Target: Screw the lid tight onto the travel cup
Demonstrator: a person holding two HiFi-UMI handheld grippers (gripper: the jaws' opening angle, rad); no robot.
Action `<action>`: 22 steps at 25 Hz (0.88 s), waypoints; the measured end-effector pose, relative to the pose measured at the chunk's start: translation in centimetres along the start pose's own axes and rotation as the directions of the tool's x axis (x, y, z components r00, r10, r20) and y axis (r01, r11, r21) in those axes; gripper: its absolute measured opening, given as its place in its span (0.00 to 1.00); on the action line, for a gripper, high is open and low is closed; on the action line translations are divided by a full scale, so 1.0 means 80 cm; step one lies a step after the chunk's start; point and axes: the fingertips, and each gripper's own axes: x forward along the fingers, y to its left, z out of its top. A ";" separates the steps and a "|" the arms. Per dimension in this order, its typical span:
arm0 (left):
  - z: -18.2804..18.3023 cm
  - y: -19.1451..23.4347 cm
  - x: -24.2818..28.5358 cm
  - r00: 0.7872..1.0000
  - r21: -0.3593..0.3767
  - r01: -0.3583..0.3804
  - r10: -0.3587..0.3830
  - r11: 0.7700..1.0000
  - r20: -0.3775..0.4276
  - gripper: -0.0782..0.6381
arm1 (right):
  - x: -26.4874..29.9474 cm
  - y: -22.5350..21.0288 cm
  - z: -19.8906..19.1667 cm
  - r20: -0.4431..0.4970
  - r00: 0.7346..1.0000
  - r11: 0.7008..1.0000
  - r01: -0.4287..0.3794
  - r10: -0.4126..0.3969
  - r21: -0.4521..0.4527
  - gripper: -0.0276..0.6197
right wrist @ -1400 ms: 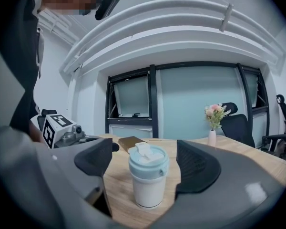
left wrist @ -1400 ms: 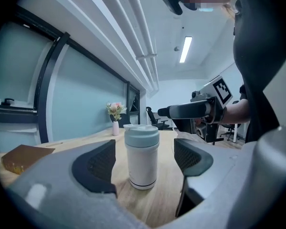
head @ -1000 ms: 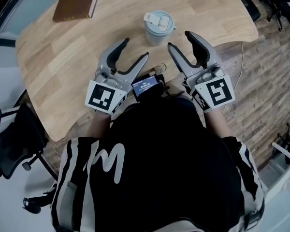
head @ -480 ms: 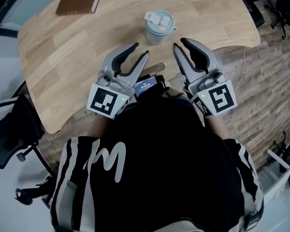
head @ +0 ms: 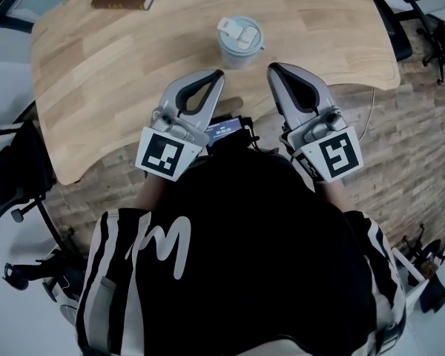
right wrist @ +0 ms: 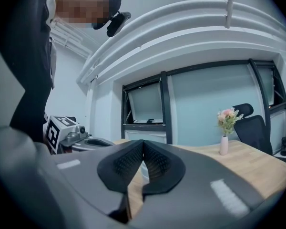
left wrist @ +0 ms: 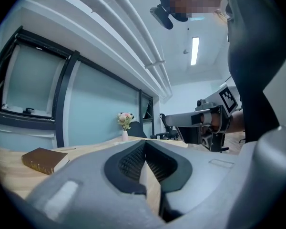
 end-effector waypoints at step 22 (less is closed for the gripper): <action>0.009 -0.017 0.000 0.999 -0.002 -0.049 0.049 0.999 0.019 0.11 | -0.011 0.012 0.000 0.005 0.996 0.995 -0.087 0.088 -0.037 0.04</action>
